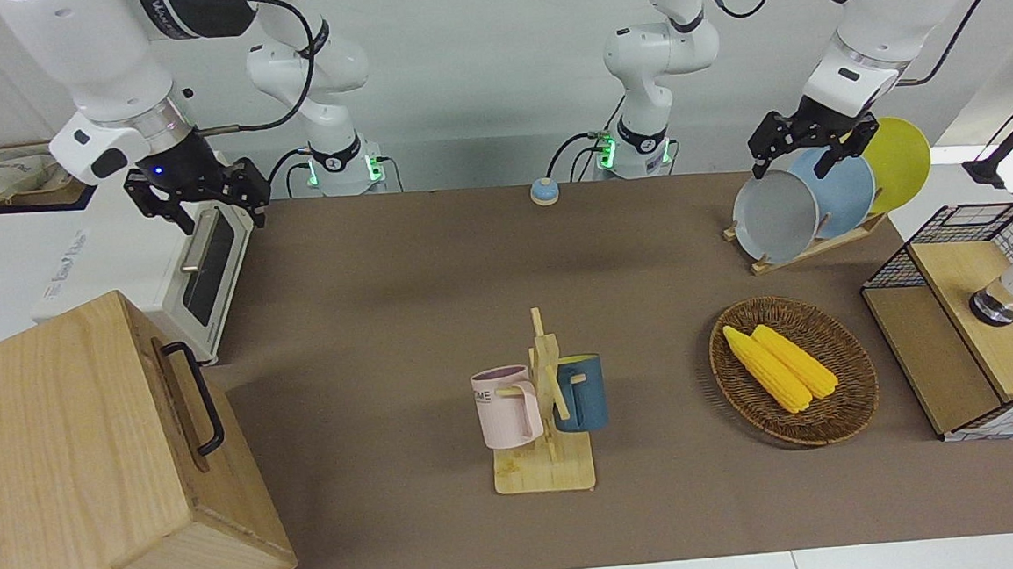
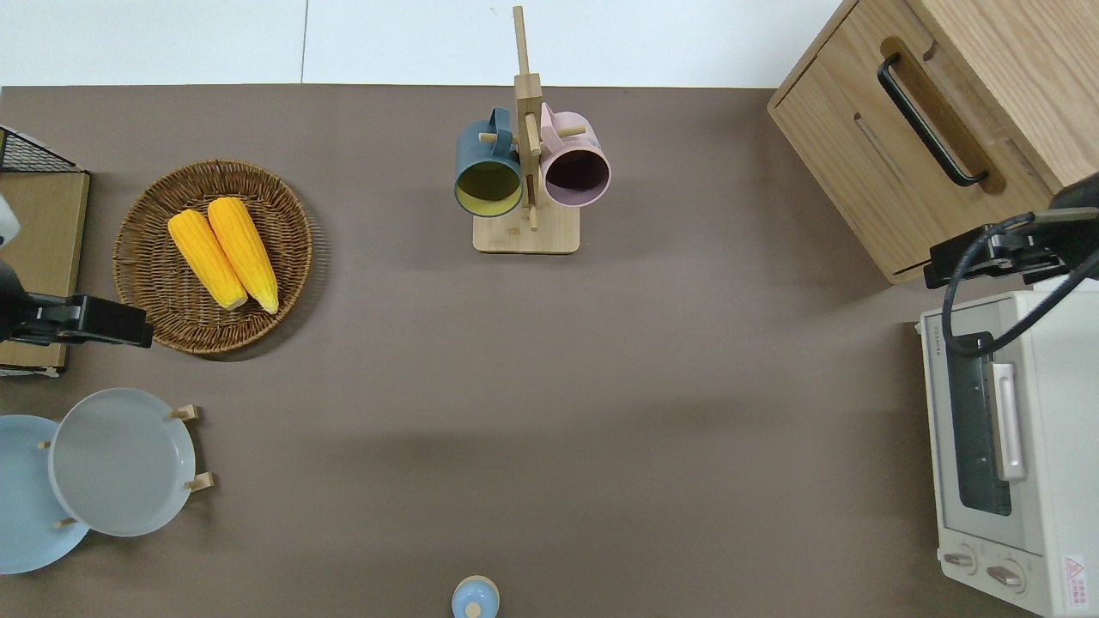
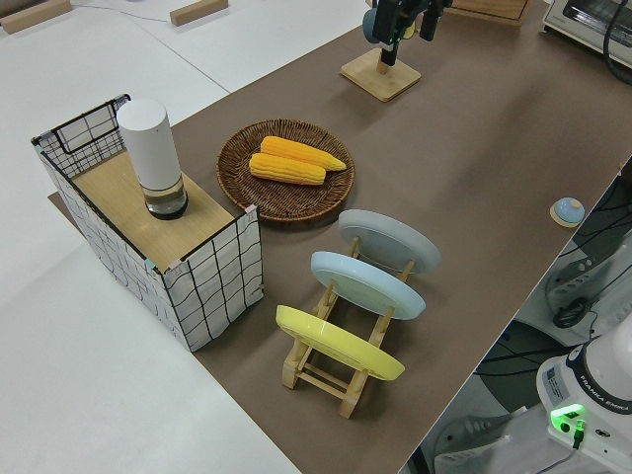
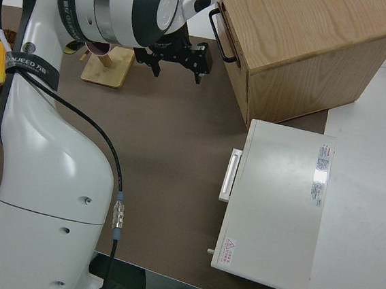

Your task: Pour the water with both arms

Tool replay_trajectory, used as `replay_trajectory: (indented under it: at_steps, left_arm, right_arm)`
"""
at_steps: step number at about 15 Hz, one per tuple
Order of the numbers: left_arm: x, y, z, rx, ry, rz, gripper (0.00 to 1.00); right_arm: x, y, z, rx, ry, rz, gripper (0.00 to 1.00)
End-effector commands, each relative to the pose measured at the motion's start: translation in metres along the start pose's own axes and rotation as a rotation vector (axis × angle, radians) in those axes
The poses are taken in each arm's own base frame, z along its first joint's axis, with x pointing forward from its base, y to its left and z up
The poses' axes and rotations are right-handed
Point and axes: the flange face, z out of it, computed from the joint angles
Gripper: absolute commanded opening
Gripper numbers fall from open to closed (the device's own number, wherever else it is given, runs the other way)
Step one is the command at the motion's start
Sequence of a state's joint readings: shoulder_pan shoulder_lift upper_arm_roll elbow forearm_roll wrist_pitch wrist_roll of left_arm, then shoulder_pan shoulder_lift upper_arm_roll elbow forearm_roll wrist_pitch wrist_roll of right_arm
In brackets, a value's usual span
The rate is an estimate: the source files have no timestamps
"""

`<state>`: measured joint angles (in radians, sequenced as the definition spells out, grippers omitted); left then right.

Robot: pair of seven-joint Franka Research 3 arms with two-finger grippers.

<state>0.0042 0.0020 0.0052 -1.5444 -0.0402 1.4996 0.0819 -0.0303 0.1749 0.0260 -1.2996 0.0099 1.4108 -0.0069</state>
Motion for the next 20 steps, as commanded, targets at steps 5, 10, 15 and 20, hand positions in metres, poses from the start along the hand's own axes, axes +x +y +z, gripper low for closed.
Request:
replay_trajectory:
  at_steps: [5,10,15,20]
  left_arm:
    - [0.000,-0.005,-0.004,0.000,0.014,-0.008,1.00]
    - [-0.001,-0.020,-0.003,0.023,0.011,-0.029,1.00]
    - [0.002,-0.065,-0.006,0.034,0.033,-0.045,1.00]
    - [0.003,-0.139,-0.002,0.044,0.059,0.029,1.00]
  right_arm:
    - [-0.016,0.001,-0.016,0.012,0.029,-0.012,0.992]
    - [-0.016,-0.003,-0.016,0.010,0.027,-0.021,0.992]
    - [-0.016,-0.042,0.006,0.016,-0.022,-0.089,0.992]
    - [-0.011,-0.120,0.068,0.021,-0.050,-0.224,0.992]
